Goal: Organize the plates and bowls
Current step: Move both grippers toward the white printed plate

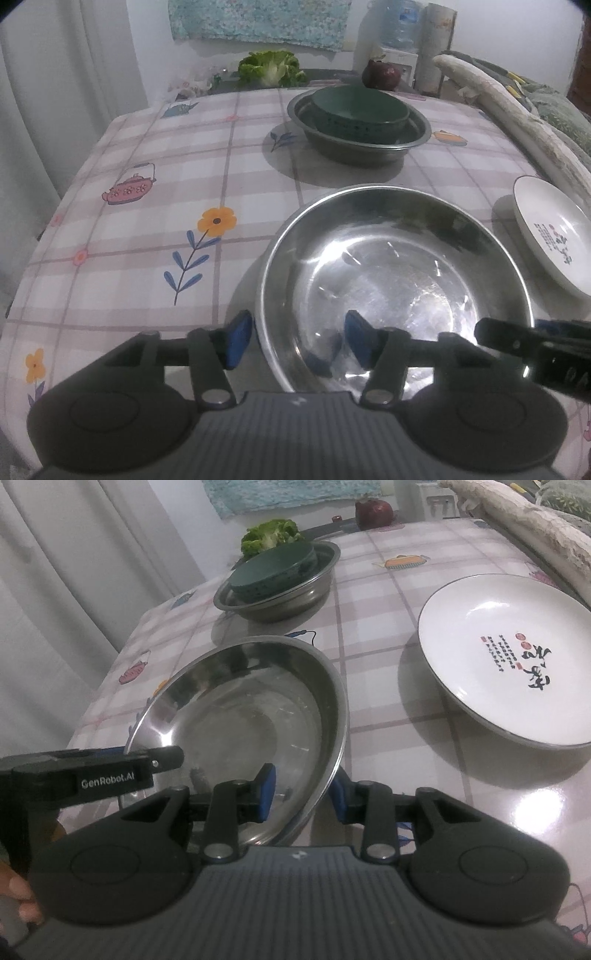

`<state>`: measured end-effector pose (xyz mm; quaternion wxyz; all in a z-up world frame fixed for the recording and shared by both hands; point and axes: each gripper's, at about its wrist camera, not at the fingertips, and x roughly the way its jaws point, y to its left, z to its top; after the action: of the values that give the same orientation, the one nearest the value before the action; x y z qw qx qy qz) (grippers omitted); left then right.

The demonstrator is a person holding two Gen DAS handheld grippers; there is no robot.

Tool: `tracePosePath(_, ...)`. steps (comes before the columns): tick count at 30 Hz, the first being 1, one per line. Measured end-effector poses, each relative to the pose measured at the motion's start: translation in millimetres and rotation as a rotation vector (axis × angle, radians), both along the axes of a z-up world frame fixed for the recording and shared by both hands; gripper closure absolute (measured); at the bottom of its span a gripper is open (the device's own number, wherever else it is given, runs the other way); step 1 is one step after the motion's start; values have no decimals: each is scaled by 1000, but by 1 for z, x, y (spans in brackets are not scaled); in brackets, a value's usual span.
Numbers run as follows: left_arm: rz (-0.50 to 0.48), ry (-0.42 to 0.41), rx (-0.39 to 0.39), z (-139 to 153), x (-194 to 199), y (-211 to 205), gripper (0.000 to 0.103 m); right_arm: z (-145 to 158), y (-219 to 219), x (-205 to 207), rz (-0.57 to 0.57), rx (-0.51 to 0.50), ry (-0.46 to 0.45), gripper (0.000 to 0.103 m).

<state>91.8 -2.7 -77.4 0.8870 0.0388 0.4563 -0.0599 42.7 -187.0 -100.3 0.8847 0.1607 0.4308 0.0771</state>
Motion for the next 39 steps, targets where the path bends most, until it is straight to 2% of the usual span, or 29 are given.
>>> tracePosePath(3,0,-14,-6,4,-2,0,40,8,-3,-5,-12,-24,-29,69)
tracePosePath(5,4,-23,-29,8,-2,3,39,17,-9,-11,-26,-47,-59,59)
tracePosePath(9,18,-28,-45,16,0,7,39,35,-31,-26,-56,-55,-102,53)
tracePosePath(12,23,-73,-52,28,-5,8,36,47,-47,-35,-76,-78,-129,45)
tracePosePath(13,22,-84,-61,33,-7,8,33,52,-53,-38,-87,-96,-147,40)
tracePosePath(14,17,-92,-71,36,-8,7,30,57,-58,-42,-99,-115,-170,30)
tracePosePath(17,-18,-111,-81,42,-13,-1,26,73,-76,-57,-147,-181,-276,7)
tracePosePath(18,-28,-111,-74,43,-13,-5,26,76,-81,-60,-165,-195,-304,2)
tracePosePath(20,-37,-110,-64,45,-12,-14,26,83,-94,-66,-217,-243,-367,1)
tracePosePath(23,-46,-118,-101,50,-12,-28,25,90,-110,-63,-262,-320,-392,1)
tracePosePath(27,-111,-114,-137,56,-9,-55,25,90,-133,-55,-286,-383,-362,1)
tracePosePath(32,-176,-155,-136,69,-9,-88,24,87,-160,-37,-306,-356,-271,1)
tracePosePath(35,-199,-158,-139,73,-9,-103,24,87,-168,-27,-363,-377,-251,1)
tracePosePath(39,-243,-142,-111,68,-11,-125,24,82,-167,-28,-383,-446,-260,1)
